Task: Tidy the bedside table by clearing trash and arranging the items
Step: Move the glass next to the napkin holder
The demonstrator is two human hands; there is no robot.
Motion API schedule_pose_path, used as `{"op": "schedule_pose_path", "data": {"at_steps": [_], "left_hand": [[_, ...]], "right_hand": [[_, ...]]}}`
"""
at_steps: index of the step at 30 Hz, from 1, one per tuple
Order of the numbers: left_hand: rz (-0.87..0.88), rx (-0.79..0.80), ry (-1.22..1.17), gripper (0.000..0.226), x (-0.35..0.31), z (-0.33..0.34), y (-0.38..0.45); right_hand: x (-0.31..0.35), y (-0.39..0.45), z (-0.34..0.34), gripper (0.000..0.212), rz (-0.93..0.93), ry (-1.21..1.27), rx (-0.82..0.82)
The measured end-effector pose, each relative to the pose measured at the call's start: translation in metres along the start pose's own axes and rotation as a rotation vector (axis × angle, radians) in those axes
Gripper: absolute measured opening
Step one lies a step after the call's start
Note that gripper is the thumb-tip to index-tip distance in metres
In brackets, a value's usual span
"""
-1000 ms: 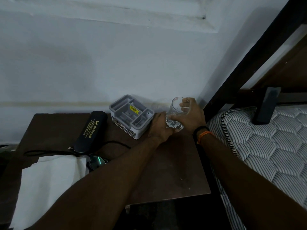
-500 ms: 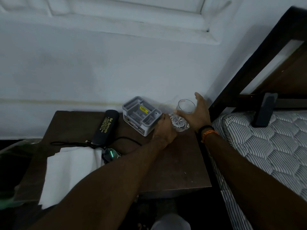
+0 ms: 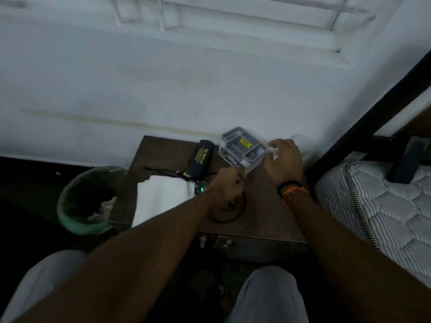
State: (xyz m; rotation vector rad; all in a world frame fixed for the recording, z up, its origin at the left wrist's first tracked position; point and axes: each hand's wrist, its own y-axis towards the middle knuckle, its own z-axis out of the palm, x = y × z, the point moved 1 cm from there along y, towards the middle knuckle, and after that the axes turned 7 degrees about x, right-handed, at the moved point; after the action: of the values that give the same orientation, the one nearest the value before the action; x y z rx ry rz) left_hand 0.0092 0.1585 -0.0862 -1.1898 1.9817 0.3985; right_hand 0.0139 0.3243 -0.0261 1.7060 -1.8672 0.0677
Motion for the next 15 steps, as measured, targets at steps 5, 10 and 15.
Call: {"op": "schedule_pose_path", "data": {"at_steps": [5, 10, 15], "left_hand": [[-0.111, -0.11, 0.029, 0.013, 0.037, -0.061, -0.051], [-0.475, -0.306, 0.057, 0.022, 0.094, -0.105, -0.1], [-0.665, -0.364, -0.022, 0.014, 0.129, -0.115, -0.132]], "right_hand": [[0.062, -0.028, 0.036, 0.012, 0.029, 0.023, 0.33], [0.103, -0.06, 0.08, 0.018, 0.102, 0.132, 0.687], [0.124, -0.087, 0.113, 0.032, 0.186, 0.144, 0.772]]}}
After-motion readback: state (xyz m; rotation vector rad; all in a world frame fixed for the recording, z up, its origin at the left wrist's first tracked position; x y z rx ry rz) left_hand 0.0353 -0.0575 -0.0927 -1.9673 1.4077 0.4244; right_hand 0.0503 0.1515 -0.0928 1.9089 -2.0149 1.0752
